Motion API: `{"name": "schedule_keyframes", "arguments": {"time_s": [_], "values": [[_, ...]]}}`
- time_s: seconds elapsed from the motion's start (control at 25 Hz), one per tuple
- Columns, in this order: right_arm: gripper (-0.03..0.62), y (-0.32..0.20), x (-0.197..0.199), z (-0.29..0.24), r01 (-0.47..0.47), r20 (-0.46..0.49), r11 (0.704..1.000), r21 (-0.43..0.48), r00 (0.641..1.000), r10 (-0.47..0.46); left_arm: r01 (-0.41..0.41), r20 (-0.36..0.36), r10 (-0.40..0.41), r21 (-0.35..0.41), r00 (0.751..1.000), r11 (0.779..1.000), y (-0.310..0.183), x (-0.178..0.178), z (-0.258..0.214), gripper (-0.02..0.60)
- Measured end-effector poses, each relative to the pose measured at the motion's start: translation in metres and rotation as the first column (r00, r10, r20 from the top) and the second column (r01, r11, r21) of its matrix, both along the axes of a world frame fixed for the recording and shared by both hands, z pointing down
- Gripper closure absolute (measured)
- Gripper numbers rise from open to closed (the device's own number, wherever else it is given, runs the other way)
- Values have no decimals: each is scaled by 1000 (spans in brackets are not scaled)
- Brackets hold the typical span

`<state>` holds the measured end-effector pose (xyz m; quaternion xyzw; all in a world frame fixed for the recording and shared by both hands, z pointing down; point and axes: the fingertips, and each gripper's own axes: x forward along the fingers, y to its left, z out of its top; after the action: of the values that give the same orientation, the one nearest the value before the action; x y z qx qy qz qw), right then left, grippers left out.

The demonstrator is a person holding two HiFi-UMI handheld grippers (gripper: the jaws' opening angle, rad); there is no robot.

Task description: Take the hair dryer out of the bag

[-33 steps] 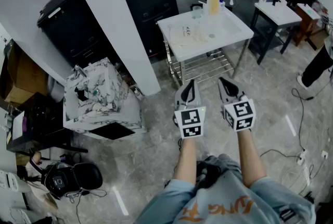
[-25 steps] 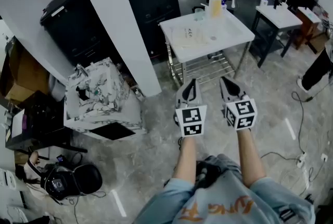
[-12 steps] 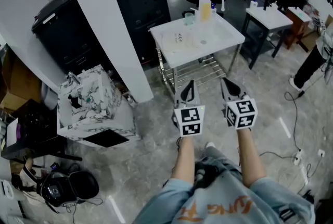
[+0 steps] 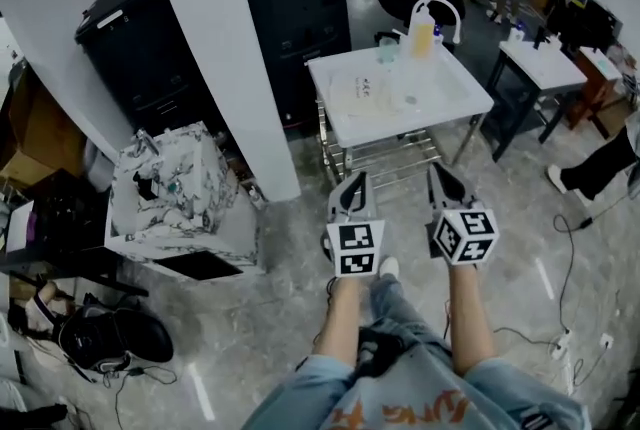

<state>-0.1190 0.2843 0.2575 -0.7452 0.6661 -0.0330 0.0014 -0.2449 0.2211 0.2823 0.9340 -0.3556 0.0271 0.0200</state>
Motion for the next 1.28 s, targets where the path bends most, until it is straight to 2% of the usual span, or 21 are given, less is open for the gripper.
{"name": "schedule_keyframes", "arguments": {"time_s": [0.12, 0.2, 0.4, 0.56, 0.68, 0.88, 1.08, 1.16, 1.28], "values": [[594, -33, 3, -9, 47, 21, 998, 41, 999, -48, 38, 17, -38, -33, 999, 999, -30, -1, 17, 580], [594, -54, 9, -2, 66, 47, 997, 38, 997, -67, 54, 33, -52, -59, 998, 997, -47, 4, 30, 580], [594, -101, 31, 53, 79, 108, 994, -72, 992, -71, 51, 56, -43, -150, 998, 987, -84, 31, 75, 580], [594, -136, 74, 97, 58, 164, 987, -151, 986, -33, 26, 105, -1, -237, 995, 971, -110, 74, 118, 580], [594, -164, 111, 113, 48, 178, 983, -179, 984, -16, 16, 129, 19, -264, 991, 964, -135, 108, 134, 580], [594, -201, 166, 104, 45, 169, 985, -167, 985, -16, 17, 136, 19, -258, 991, 966, -182, 163, 125, 580], [594, -226, 235, 69, 7, 150, 994, -113, 989, 11, -28, 113, 51, -193, 992, 981, -206, 227, 92, 580], [594, -232, 248, 59, 4, 156, 997, -83, 988, 9, -46, 122, 67, -163, 990, 986, -209, 240, 84, 580], [594, -248, 248, 52, 39, 156, 998, -57, 987, -29, -18, 124, 36, -142, 992, 990, -227, 241, 74, 580]]}}
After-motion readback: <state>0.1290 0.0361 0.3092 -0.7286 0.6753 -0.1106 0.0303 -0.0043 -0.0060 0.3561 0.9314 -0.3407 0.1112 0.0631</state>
